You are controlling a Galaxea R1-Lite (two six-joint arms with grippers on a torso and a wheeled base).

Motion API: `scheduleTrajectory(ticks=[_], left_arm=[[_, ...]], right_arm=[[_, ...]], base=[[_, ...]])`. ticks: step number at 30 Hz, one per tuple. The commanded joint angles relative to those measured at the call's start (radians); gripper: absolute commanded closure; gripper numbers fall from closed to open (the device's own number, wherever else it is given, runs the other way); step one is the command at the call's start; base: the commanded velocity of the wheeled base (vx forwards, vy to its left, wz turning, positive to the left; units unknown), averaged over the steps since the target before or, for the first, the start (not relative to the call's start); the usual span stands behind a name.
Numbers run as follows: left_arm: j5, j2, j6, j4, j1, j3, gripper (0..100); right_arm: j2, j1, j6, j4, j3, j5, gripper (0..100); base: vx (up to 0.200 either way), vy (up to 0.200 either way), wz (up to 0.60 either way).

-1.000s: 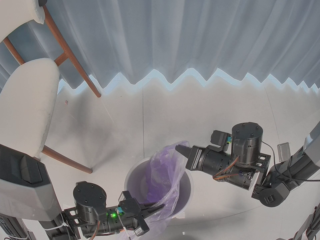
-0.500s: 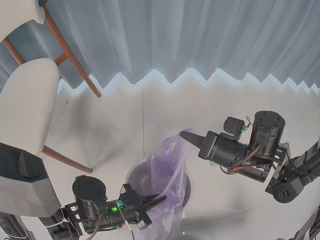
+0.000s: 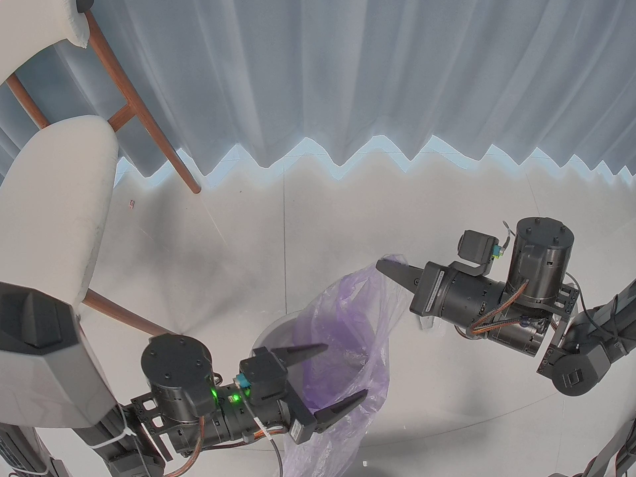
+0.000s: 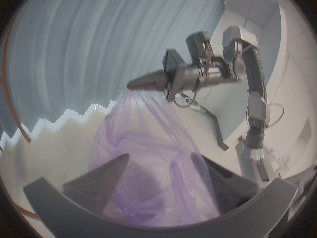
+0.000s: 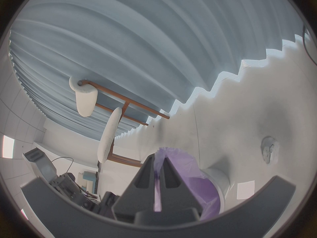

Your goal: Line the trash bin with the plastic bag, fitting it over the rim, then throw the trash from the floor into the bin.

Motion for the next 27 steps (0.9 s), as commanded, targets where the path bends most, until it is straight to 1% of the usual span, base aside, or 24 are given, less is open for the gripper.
scheduleTrajectory(ticks=[1, 2, 3, 7, 10, 12, 16, 18, 22, 24, 25, 27], left_arm=[[-0.002, -0.214, -0.145, 0.014, 0.036, -0.053, 0], [-0.001, -0.234, -0.147, 0.028, 0.056, -0.063, 0], [0.001, -0.264, -0.142, 0.071, 0.096, -0.076, 0], [0.007, -0.335, -0.136, 0.249, 0.163, -0.082, 0], [0.010, -0.367, -0.132, 0.362, 0.170, -0.076, 0], [0.010, -0.369, -0.132, 0.393, 0.168, -0.066, 0], [0.007, -0.366, -0.106, 0.407, 0.159, -0.016, 0], [0.010, -0.339, -0.066, 0.408, 0.148, 0.006, 0], [0.016, -0.272, -0.057, 0.396, 0.130, 0.010, 0], [0.061, -0.231, -0.052, 0.392, 0.108, 0.010, 0], [0.094, -0.204, -0.053, 0.390, 0.077, 0.007, 0], [0.102, -0.198, -0.055, 0.387, 0.070, 0.006, 0]], right_arm=[[-0.008, -0.013, -0.001, 0.001, 0.004, 0.001, 100], [-0.008, -0.013, -0.001, 0.000, 0.004, 0.001, 100], [-0.008, -0.013, -0.001, 0.001, 0.004, 0.001, 100], [-0.005, -0.013, -0.003, 0.001, 0.006, 0.002, 100], [-0.005, -0.013, -0.003, 0.000, 0.006, 0.001, 100], [-0.005, -0.013, -0.003, 0.000, 0.006, 0.002, 100], [-0.001, -0.013, -0.003, -0.002, 0.006, 0.002, 100], [-0.001, -0.012, -0.003, -0.002, 0.007, 0.001, 100], [0.000, -0.012, -0.003, -0.003, 0.009, 0.001, 100], [-0.001, -0.009, -0.005, -0.003, 0.009, 0.001, 100], [-0.003, -0.006, -0.006, -0.003, 0.009, 0.001, 100], [-0.003, -0.006, -0.008, -0.003, 0.011, 0.001, 100]], base=[[0.000, 0.000, 0.00], [0.000, 0.000, 0.00], [0.000, 0.000, 0.00], [0.000, 0.000, 0.00], [0.000, 0.000, 0.00], [0.000, 0.000, 0.00], [0.000, 0.000, 0.00], [0.000, 0.000, 0.00], [0.000, 0.000, 0.00], [0.000, 0.000, 0.00], [0.000, 0.000, 0.00], [0.000, 0.000, 0.00]])
